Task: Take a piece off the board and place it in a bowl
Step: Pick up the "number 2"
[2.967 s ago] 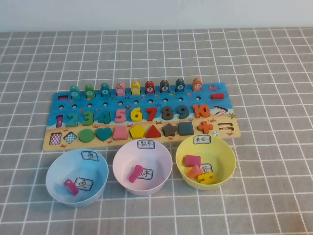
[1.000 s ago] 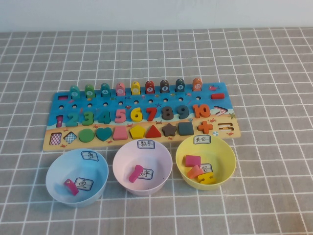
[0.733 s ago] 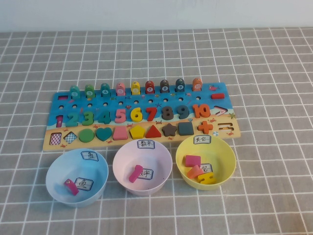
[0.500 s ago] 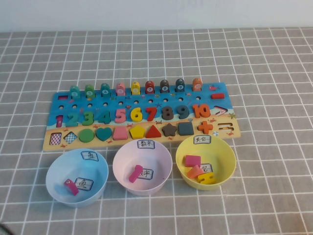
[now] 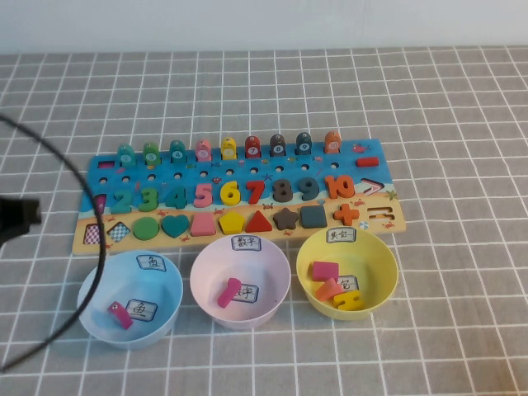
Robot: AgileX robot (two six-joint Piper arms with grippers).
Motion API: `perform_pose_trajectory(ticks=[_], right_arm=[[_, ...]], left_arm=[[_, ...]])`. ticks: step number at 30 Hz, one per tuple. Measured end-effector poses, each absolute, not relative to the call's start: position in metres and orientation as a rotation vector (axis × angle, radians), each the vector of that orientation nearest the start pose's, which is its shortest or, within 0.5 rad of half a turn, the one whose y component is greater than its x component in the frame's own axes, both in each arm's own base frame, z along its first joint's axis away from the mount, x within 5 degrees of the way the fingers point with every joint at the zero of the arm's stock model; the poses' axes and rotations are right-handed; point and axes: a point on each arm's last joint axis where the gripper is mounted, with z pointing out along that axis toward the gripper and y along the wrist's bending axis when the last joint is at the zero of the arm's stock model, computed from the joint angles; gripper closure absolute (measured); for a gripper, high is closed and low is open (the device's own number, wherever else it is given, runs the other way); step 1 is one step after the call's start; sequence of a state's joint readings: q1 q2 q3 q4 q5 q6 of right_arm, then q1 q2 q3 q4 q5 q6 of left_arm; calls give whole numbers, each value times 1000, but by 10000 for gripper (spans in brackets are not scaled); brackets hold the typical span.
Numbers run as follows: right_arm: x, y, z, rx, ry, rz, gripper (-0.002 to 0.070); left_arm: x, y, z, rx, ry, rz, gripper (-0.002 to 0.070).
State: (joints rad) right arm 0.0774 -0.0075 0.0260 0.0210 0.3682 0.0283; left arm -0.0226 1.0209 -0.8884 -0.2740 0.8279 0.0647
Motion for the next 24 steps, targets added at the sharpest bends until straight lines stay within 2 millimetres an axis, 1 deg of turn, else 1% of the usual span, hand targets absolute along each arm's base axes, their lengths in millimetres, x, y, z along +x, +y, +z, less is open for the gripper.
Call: perform_pose_trajectory(ticks=[1,2,4,8,10,15,20,24], right_arm=[[53,5,172,-33,1871,93,694],[53,5,172,-33,1871,93,694],[53,5,172,-33,1871,93,694],[53,5,172,-33,1871,93,694],[53,5,172,-33,1871,93,694],[53,5,172,-33,1871,93,694],[53,5,172,-33,1871,93,694],[53,5,172,-33,1871,93,694]], left_arm=[[204,-23,330,-14,2443,-305,677],[217,-23,328,1,2476,-303,677],[234,-26,329,55,2508,-296,677],[267,-40,318,155,2578,-310,677],[279,-49,314,183,2601,-324,677],[312,-66,301,163,2669,-358,677],[341,-73,288,154,2777,-328,677],[361,-76,282,171,2846,-237,677]])
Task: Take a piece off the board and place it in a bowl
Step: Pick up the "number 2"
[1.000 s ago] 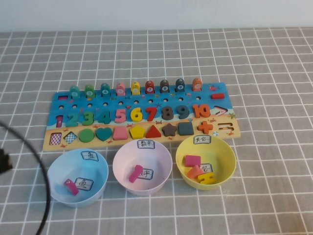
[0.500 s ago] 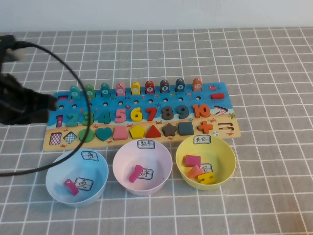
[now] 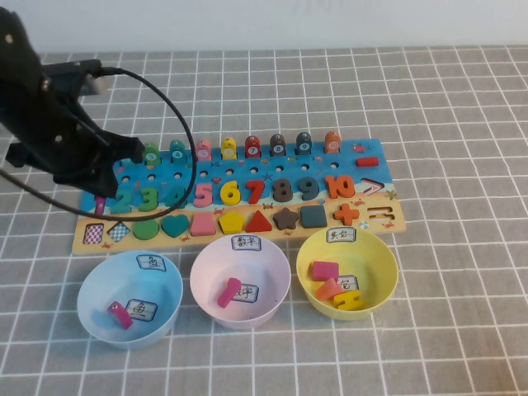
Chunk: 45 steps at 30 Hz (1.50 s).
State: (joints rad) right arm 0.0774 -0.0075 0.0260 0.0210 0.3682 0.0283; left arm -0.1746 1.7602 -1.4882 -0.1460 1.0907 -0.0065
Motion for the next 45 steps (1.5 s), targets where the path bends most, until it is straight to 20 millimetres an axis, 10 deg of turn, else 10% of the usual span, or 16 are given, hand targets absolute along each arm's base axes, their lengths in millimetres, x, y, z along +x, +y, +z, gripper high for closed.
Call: perform_pose_trajectory(ticks=[14,25,45], right_arm=[[53,5,172,-33,1871,93,694],[53,5,172,-33,1871,93,694],[53,5,172,-33,1871,93,694]], left_arm=[[385,-109,257,372,2894,-2,664],[402,-92,234,232,2917,55,337],[428,-92,218,164,2917,86,319]])
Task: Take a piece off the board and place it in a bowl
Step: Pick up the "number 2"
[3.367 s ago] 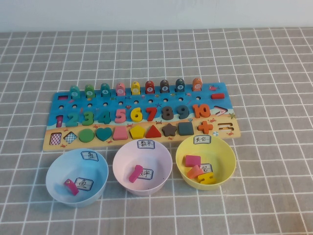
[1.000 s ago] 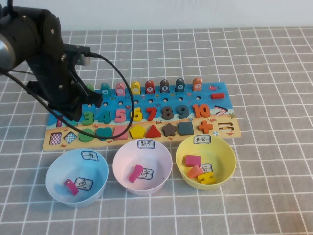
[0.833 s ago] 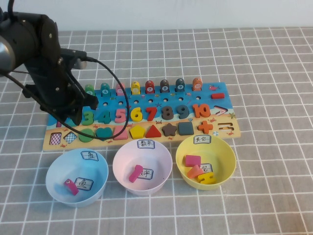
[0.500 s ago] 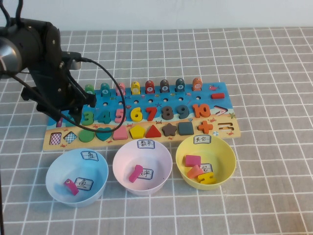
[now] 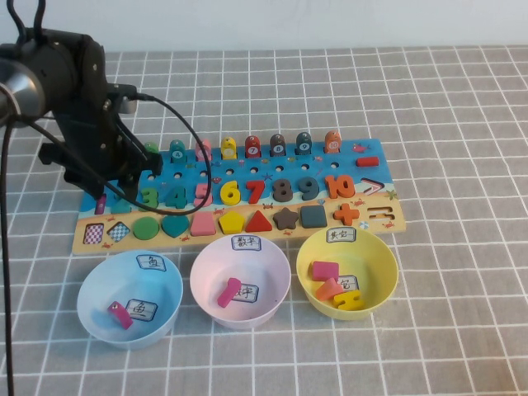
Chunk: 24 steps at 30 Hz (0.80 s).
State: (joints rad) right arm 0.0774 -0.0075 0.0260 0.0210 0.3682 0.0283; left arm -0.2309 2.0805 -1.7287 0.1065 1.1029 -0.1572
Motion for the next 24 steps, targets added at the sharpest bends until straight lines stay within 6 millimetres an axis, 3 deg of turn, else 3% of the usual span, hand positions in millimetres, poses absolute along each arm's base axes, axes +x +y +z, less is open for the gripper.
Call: perform_pose_trajectory(ticks=[24], right_arm=[[53,5,172,-33,1871,93,694]], left_arm=[[434,-88,199,123,2942,96,319]])
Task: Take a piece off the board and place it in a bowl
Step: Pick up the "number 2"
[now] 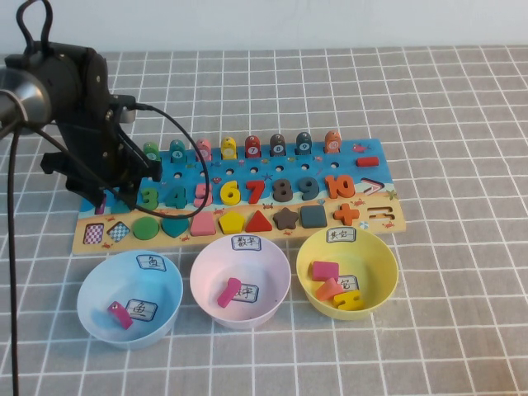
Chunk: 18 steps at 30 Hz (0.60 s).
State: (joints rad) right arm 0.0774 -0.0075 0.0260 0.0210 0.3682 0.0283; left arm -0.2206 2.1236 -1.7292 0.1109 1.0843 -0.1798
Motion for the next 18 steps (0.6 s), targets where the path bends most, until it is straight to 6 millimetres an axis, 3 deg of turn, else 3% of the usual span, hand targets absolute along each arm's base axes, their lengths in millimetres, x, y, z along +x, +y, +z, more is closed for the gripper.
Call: perform_pose_trajectory(ticks=[18], right_arm=[[53,5,172,-33,1871,93,694]], left_arm=[[436,-90,194,111,2947,76,319]])
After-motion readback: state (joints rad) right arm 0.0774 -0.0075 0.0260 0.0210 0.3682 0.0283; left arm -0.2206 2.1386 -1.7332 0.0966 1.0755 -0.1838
